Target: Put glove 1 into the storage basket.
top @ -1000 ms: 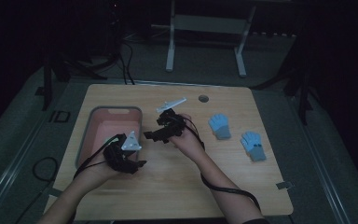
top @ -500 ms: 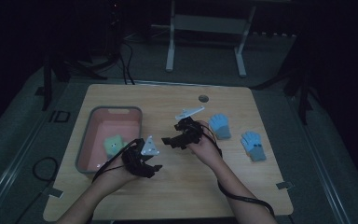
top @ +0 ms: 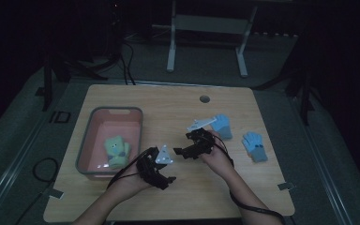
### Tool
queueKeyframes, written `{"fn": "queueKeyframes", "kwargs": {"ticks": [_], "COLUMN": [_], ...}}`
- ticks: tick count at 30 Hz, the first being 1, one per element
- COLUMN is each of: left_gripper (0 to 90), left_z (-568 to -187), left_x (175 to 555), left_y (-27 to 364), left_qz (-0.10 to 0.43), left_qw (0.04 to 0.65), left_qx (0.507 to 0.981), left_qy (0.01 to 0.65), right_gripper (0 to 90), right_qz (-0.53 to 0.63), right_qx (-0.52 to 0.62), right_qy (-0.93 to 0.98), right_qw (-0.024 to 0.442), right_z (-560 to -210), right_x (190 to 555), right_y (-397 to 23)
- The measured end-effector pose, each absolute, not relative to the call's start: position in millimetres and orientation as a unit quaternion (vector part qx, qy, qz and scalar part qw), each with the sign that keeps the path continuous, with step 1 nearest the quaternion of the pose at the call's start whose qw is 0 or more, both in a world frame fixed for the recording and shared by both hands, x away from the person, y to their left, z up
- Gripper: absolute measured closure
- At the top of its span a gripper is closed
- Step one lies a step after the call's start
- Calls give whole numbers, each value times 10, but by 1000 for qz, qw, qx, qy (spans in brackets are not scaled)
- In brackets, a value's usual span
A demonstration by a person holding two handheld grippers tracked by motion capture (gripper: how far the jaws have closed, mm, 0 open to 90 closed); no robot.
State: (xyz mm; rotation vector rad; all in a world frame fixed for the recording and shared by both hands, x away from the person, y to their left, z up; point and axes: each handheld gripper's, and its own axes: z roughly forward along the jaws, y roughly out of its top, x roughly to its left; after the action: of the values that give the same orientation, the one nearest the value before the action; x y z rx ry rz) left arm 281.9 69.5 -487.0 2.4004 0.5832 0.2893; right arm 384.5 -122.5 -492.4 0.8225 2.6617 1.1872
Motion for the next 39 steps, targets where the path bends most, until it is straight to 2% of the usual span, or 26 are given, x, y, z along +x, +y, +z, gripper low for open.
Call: {"fn": "queueKeyframes", "kwargs": {"ticks": [1, 4, 10, 15, 19, 21, 24, 26, 29, 31, 39], "left_gripper": [156, 99, 25, 25, 25, 26, 26, 25, 25, 25, 25], "left_z": [-4890, -4942, -5124, -5305, -5407, -5449, -5497, -5526, -5554, -5571, -5578], "left_x": [2824, 2802, 2747, 2695, 2686, 2667, 2628, 2607, 2581, 2564, 2540], "left_y": [669, 605, 491, 504, 552, 567, 572, 588, 601, 605, 620], "left_qz": [104, 97, 90, 103, 100, 102, 112, 102, 99, 101, 100], "left_qw": [323, 332, 356, 381, 389, 387, 377, 384, 386, 383, 387], "left_qx": [914, 915, 906, 893, 888, 889, 894, 893, 893, 895, 892], "left_qy": [223, 208, 213, 215, 225, 224, 214, 213, 210, 205, 211], "right_gripper": [142, 142, 141, 139, 130, 108, 133, 162, 284, 403, 481], "right_qz": [391, 391, 391, 406, 407, 413, 408, 404, 395, 389, 373], "right_qx": [271, 269, 272, 298, 306, 301, 316, 320, 330, 334, 371], "right_qy": [878, 878, 877, 861, 856, 855, 851, 849, 847, 847, 835], "right_qw": [57, 63, 70, 67, 90, 85, 103, 117, 135, 144, 163], "right_z": [-4941, -4992, -5112, -5150, -5146, -5162, -5196, -5212, -5226, -5229, -5212], "right_x": [3832, 3803, 3757, 3758, 3752, 3749, 3750, 3761, 3781, 3805, 3946], "right_y": [-1247, -1322, -1475, -1671, -1775, -1863, -1942, -2020, -2131, -2219, -2496]}}
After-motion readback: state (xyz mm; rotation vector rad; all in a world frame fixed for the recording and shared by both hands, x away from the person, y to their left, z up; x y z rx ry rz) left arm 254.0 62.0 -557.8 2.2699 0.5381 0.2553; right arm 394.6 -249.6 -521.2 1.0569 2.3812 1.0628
